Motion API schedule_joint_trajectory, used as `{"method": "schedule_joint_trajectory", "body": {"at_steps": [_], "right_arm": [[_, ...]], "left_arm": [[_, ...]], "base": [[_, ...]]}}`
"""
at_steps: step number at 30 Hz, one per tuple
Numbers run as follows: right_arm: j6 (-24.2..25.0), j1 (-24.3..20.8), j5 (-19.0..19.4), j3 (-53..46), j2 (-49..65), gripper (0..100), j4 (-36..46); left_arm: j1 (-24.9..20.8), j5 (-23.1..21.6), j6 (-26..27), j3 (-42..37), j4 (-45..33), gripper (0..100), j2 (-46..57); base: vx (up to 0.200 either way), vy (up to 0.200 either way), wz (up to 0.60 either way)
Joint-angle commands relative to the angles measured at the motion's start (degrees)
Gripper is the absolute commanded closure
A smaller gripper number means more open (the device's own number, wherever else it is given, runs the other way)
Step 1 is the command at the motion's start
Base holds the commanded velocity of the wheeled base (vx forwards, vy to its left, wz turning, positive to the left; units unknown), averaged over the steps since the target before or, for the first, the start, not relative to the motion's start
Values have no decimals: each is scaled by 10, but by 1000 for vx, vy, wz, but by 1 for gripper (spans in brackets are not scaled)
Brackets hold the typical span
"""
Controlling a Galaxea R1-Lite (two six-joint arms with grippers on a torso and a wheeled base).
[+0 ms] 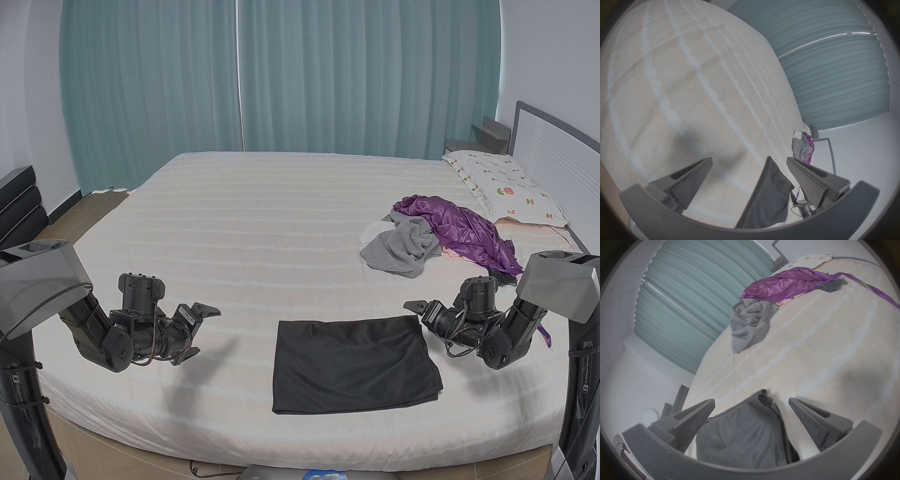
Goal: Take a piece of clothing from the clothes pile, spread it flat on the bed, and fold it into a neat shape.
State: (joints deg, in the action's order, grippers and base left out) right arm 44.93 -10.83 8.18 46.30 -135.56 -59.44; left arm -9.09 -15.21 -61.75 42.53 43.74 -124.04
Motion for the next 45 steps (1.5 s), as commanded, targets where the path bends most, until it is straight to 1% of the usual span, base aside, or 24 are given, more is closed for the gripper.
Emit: {"method": "schedule_joint_trajectory", "body": {"at_steps": [1,2,3,8,9,14,19,21,23,24,25,27,28,31,34,35,37,40,41,42,45], "right_arm": [[0,15,25,19,-19,0,-23],[0,15,25,19,-19,0,-23],[0,16,34,24,-23,0,-23],[-2,12,43,32,-37,0,-19],[-2,12,43,32,-39,100,-19],[-4,17,42,44,-48,100,-20],[-1,32,42,44,-52,100,-25],[0,36,42,43,-52,100,-25],[0,38,39,42,-51,100,-25],[0,38,39,42,-51,100,-25],[3,42,39,39,-47,100,-26],[9,43,39,35,-45,100,-26],[24,43,38,34,-43,100,-28],[40,43,39,34,-38,100,-28],[43,41,39,34,-38,100,-28],[43,40,39,33,-38,100,-28],[44,40,39,31,-37,100,-28],[45,41,39,29,-40,100,-29],[45,41,39,29,-40,100,-29],[45,39,40,34,-44,100,-28],[45,37,40,28,-42,100,-30]], "left_arm": [[-2,0,0,1,0,0,-2],[-2,0,0,1,0,0,-2],[-2,0,0,3,0,0,-3],[-3,1,0,5,0,0,-5],[-3,1,0,5,0,0,-5],[-4,2,0,4,0,0,-5],[-7,4,0,4,0,0,-7],[-15,20,0,4,0,0,-8],[-31,56,0,6,1,0,-8],[-31,56,0,6,1,0,-8],[-51,82,0,14,9,0,-9],[-58,86,0,19,16,0,-9],[-71,86,0,29,20,0,-8],[-95,87,6,53,17,0,-12],[-110,87,27,77,16,0,-31],[-122,91,43,101,15,0,-47],[-131,91,49,120,13,0,-62],[-163,91,61,161,8,0,-103],[-163,91,61,161,8,0,-103],[-174,96,80,182,8,0,-134],[-183,131,93,207,8,0,-161]], "base": [[0,0,0],[0,0,0],[0,0,0],[0,0,0],[0,0,0],[0,0,0],[0,0,0],[0,0,0],[0,0,0],[0,0,0],[0,0,0],[0,0,0],[0,0,0],[0,0,0],[0,0,0],[0,0,0],[0,0,0],[0,0,0],[0,0,0],[0,0,0],[0,0,0]]}}
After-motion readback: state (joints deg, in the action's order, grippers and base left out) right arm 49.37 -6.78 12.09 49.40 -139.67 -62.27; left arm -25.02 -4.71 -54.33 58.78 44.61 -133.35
